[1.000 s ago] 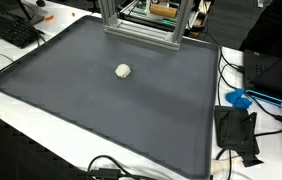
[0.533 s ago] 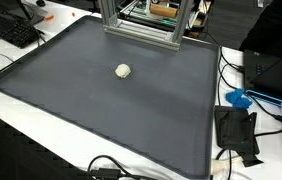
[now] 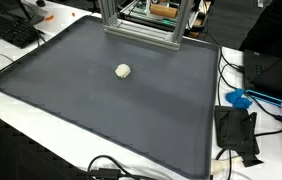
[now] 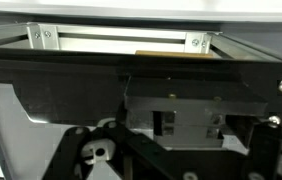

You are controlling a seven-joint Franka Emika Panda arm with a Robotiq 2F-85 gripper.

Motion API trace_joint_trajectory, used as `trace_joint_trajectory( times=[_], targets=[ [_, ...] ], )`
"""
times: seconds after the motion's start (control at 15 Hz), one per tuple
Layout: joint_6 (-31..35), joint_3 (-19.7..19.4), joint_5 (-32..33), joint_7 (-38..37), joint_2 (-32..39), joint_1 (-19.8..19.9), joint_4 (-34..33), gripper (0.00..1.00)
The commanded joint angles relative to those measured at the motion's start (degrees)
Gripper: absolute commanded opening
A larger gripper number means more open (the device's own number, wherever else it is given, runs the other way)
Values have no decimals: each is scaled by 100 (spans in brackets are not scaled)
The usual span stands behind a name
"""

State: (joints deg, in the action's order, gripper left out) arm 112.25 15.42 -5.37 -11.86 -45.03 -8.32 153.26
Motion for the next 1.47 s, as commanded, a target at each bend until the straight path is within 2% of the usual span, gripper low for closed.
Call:
trace_joint_trajectory(
  times=[0.0,0.07,0.2,0.27,0.33,0.4,0.67,1.0,1.13,1.2,1.27,1.4],
  targets=[
    [-153,-67,79,60,173,-74,-90,87],
    [-162,-67,80,58,190,-72,-92,77],
    [-193,-67,84,44,218,-68,-106,81],
    [-212,-66,88,36,223,-67,-123,77],
    [-240,-63,90,27,223,-65,-142,80],
    [-266,-58,94,17,220,-62,-159,78],
    [-421,-44,104,-30,235,-53,-243,80],
    [-494,-38,102,-25,246,-63,-306,76],
    [-521,-35,106,-25,247,-62,-324,68],
    [-538,-33,111,-27,248,-59,-334,57],
    [-553,-33,112,-26,247,-58,-347,53],
    [-590,-33,111,-24,247,-57,-376,28]
  ],
)
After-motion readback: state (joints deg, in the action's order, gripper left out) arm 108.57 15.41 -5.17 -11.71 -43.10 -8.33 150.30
